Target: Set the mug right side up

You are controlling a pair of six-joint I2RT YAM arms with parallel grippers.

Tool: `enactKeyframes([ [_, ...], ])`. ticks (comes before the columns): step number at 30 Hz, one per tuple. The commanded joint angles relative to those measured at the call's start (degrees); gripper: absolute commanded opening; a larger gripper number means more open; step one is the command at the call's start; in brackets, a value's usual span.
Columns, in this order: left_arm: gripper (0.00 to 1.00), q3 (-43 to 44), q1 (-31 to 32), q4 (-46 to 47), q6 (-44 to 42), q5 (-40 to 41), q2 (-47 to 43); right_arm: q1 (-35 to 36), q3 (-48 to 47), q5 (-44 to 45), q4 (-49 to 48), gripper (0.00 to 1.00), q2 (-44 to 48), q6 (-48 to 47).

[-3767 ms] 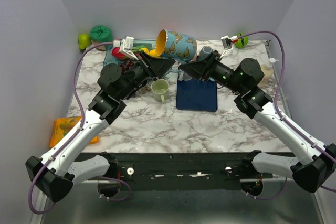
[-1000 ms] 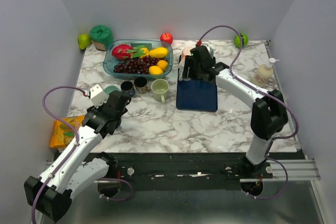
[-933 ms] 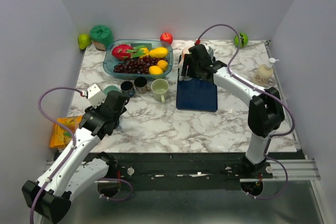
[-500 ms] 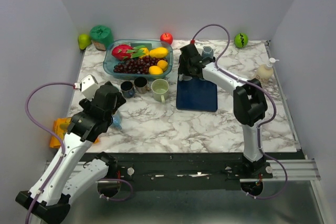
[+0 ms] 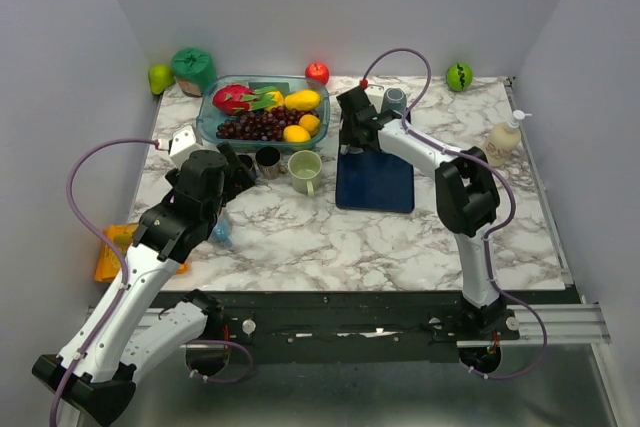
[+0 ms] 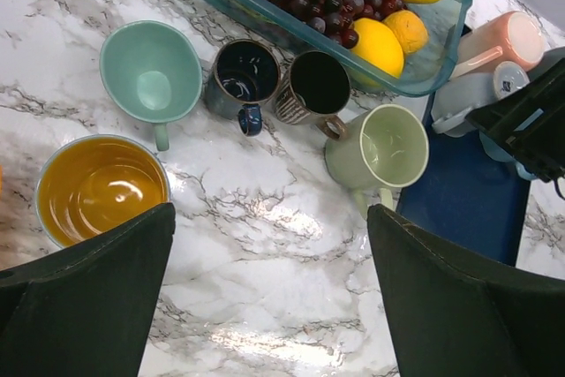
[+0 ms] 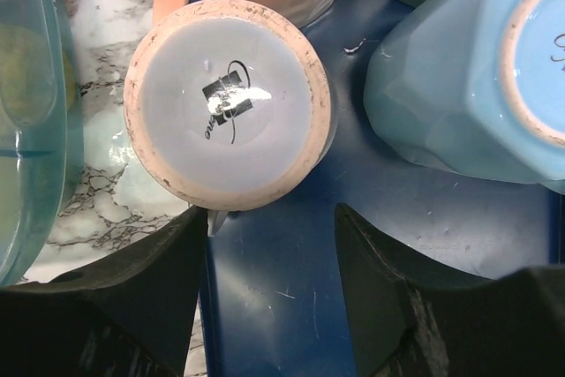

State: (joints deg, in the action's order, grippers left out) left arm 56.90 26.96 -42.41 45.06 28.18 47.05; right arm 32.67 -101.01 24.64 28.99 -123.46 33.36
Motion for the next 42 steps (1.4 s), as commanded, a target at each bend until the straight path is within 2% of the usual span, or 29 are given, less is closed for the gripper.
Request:
enactKeyframes([
  [1, 0.98, 0.7, -0.2, 2.2, -1.7, -1.9, -0.6, 0.5, 0.7, 3.6, 0.9, 0.66, -0.6, -1.5],
  [4, 0.98, 0.7, -0.2, 2.4, -1.9, -2.3, -0.4, 0.5, 1.2, 2.3, 0.4, 0.70, -0.1, -0.9],
  [8, 0.98, 0.9, -0.2, 2.4, -2.5, -2.2, -0.6, 0.8, 5.3, -1.3, -7.5, 0.74, 2.3, -2.1],
  [13, 0.99, 1.0, -0.2, 2.3, -3.0, -2.0, -1.1, 0.9, -0.4, 1.9, -4.1, 0.74, -2.3, -0.9],
  [18, 0.99, 0.6, -0.2, 2.1, -2.9, -1.6, -1.9, 0.9, -0.2, 5.2, -3.5, 0.71, -2.2, -0.6],
  [25, 0.99, -0.7, -0.2, 2.3, -1.9, -1.9, -2.0, 0.9, 3.3, 5.8, -3.5, 0.59, -1.2, -2.9],
  [27, 0.99, -1.0, -0.2, 2.3, -1.7, -2.0, -2.3, 0.8, 5.2, 5.6, -3.8, 0.54, -0.1, -3.4],
  [30, 0.99, -1.4, -0.2, 2.7, -1.6, -2.2, -2.5, 0.9, 7.9, 5.4, -5.9, 0.41, 0.6, -5.3],
  [34, 0.99, -1.6, -0.3, 2.6, -1.6, -2.3, -2.5, 0.9, 10.2, 4.4, -9.9, 0.35, 1.0, -9.1],
  [38, 0.99, -1.5, -0.2, 2.5, -1.7, -2.3, -2.6, 0.9, 10.7, 4.7, -12.5, 0.36, 1.4, -13.0],
  [42, 0.99, -1.7, -0.2, 2.4, -1.7, -2.1, -2.7, 0.9, 11.0, 4.4, -15.5, 0.52, 2.0, -17.1],
])
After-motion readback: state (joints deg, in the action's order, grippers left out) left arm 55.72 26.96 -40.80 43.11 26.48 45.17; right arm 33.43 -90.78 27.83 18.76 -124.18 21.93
